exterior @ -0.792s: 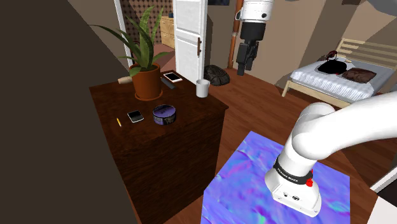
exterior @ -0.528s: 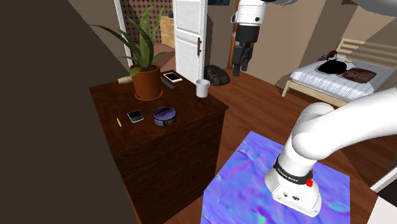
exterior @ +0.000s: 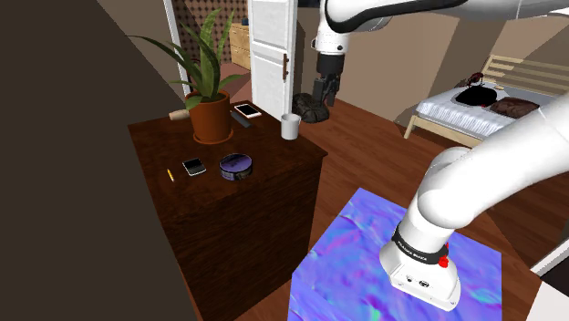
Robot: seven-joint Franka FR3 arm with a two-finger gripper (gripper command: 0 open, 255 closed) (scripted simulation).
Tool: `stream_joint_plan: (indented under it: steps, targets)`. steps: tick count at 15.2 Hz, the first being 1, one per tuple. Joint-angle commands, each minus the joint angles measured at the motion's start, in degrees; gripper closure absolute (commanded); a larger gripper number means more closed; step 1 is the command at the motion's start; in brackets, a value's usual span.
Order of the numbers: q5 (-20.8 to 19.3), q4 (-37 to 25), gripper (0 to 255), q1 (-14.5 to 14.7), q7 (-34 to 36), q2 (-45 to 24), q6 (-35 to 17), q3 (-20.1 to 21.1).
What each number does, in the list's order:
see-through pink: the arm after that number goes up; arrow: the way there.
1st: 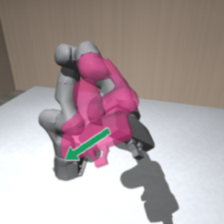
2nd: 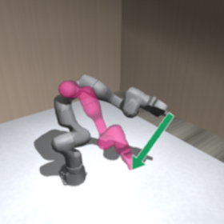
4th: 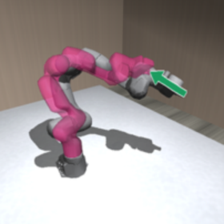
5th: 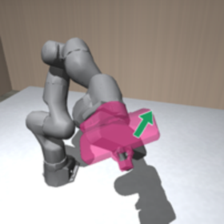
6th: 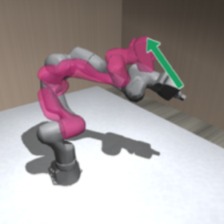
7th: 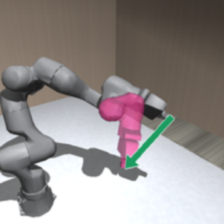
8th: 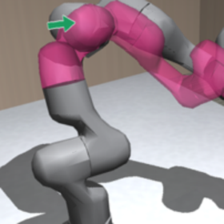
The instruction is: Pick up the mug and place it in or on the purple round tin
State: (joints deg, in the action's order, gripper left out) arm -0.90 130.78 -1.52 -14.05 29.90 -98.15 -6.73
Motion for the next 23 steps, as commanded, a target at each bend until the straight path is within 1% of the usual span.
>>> stream_joint_plan:
  steps: [1, 6, 12, 18, 23]
  targets:
    - [-0.5, -0.9, 0, 0.0, -0.8, -3.8, -3.1, -0.5]
    - [-1.5, -5.3, 0, -0.4, -3.4, -13.8, -9.0, -2.2]
    - [-1.6, -13.0, 0, -1.0, -6.5, -26.3, -14.3, -3.7]
    - [-0.8, -23.5, 0, -2.1, -9.4, -39.3, -17.3, -4.6]
    - [0.1, -34.8, 0, -3.6, -11.5, -50.5, -17.8, -4.9]
